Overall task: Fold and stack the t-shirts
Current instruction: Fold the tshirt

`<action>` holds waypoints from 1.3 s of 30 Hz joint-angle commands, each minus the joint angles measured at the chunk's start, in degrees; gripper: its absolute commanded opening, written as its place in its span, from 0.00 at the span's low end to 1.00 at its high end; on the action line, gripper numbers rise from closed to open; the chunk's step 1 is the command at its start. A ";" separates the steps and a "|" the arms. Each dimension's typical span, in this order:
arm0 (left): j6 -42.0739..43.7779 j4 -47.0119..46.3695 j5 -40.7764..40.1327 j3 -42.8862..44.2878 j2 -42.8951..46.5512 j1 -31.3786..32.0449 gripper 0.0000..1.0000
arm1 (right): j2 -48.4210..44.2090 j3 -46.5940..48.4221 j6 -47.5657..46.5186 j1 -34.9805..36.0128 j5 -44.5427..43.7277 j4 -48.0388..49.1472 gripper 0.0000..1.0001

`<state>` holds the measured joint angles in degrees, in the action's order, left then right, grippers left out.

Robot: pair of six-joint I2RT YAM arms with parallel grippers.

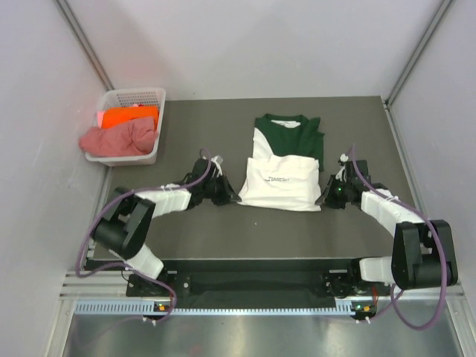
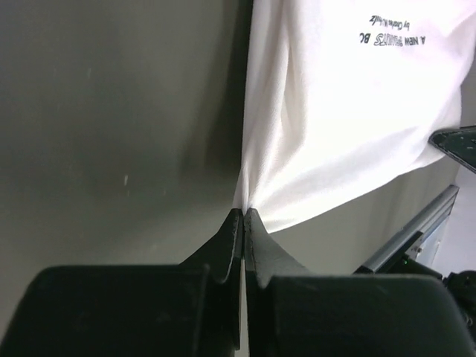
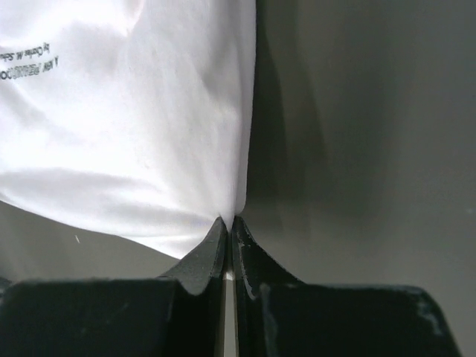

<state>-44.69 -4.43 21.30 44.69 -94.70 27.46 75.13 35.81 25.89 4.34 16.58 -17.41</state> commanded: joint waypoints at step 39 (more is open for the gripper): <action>-9.54 14.62 -14.88 -4.88 32.21 11.39 0.00 | -24.86 9.88 3.11 5.42 -0.84 -27.77 0.03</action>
<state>-54.11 8.86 7.55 36.29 -63.24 39.00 51.35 40.75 28.18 9.26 18.20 -43.03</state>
